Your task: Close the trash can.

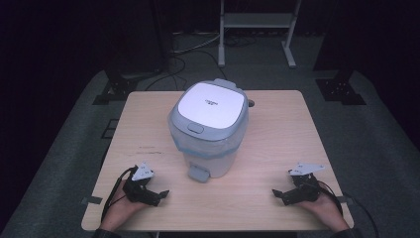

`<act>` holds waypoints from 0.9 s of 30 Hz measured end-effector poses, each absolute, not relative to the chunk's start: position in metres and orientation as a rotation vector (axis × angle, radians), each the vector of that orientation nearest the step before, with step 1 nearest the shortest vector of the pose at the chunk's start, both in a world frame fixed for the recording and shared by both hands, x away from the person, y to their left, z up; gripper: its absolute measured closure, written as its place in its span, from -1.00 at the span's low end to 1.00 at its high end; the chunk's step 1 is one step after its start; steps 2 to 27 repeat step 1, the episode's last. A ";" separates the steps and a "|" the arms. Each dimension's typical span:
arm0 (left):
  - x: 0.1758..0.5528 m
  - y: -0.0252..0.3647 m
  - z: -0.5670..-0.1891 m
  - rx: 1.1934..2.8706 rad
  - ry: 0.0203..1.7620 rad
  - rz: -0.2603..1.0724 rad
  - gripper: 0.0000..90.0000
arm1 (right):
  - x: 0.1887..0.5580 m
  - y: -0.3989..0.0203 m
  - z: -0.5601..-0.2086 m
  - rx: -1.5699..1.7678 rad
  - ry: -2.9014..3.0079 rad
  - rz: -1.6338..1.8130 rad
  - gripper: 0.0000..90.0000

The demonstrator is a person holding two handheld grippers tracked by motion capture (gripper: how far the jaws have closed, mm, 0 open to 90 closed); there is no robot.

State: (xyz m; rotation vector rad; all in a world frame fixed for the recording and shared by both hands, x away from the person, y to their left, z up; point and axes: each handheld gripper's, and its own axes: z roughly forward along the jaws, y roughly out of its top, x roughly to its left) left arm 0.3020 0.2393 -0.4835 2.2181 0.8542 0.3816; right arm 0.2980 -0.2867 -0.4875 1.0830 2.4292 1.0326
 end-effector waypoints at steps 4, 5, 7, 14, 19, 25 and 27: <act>0.302 0.239 -0.484 2.219 0.854 0.382 -1.00 | 0.298 -0.287 -0.488 1.085 2.428 1.034 -1.00; 0.302 0.239 -0.484 2.219 0.854 0.382 -1.00 | 0.298 -0.287 -0.488 1.085 2.428 1.034 -1.00; 0.302 0.239 -0.484 2.219 0.854 0.382 -1.00 | 0.298 -0.287 -0.488 1.085 2.428 1.034 -1.00; 0.302 0.239 -0.484 2.219 0.854 0.382 -1.00 | 0.298 -0.287 -0.488 1.085 2.428 1.034 -1.00; 0.302 0.239 -0.484 2.219 0.854 0.382 -1.00 | 0.298 -0.287 -0.488 1.085 2.428 1.034 -1.00; 0.302 0.239 -0.484 2.219 0.854 0.382 -1.00 | 0.298 -0.287 -0.488 1.085 2.428 1.034 -1.00; 0.302 0.239 -0.484 2.219 0.854 0.382 -1.00 | 0.298 -0.287 -0.488 1.085 2.428 1.034 -1.00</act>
